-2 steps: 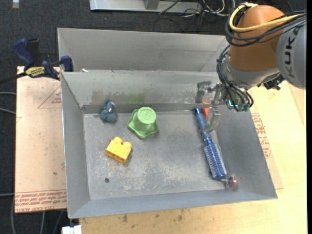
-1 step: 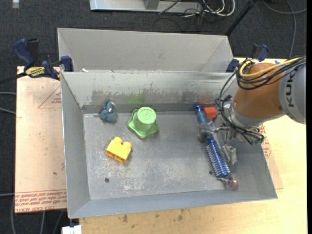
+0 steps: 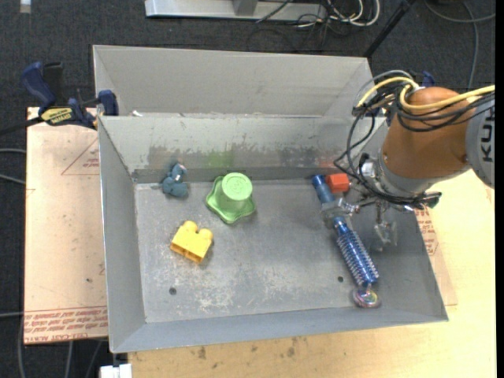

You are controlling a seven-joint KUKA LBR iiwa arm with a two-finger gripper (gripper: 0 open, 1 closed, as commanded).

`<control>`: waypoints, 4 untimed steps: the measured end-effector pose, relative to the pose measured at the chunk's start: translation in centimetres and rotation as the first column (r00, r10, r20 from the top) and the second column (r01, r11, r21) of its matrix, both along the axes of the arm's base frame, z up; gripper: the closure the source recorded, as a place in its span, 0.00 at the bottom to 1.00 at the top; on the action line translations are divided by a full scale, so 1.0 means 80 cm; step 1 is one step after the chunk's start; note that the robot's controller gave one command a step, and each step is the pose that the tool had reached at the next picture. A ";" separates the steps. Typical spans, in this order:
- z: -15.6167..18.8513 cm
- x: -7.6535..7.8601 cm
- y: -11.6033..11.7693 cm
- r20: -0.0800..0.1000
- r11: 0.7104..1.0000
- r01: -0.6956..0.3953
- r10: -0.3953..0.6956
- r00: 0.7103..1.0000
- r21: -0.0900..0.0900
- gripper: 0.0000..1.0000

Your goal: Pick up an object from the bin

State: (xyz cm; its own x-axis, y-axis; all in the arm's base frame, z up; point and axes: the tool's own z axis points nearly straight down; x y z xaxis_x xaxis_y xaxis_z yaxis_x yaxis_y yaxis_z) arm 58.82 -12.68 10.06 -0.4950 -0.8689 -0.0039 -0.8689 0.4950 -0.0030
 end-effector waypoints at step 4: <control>-0.034 0.042 0.001 0.010 0.774 -0.633 0.633 0.774 0.006 1.00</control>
Offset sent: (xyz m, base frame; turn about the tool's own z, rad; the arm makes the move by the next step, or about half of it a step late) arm 0.0293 -0.0021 0.0067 -0.4530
